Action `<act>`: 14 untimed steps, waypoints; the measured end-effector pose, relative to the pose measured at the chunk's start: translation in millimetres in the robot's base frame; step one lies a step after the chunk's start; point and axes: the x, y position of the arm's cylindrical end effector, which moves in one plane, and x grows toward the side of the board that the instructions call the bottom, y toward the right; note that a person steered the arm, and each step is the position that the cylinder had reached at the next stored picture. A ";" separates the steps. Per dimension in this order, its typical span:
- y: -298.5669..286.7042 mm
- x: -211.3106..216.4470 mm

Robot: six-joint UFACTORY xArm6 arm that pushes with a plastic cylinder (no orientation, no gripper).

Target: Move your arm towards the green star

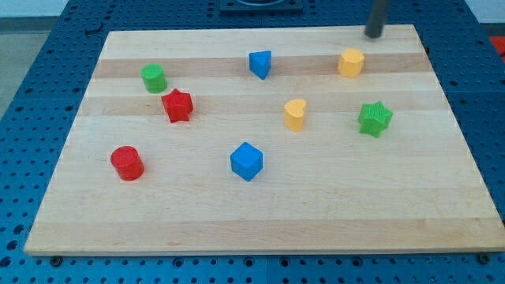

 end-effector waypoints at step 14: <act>6.3 208.2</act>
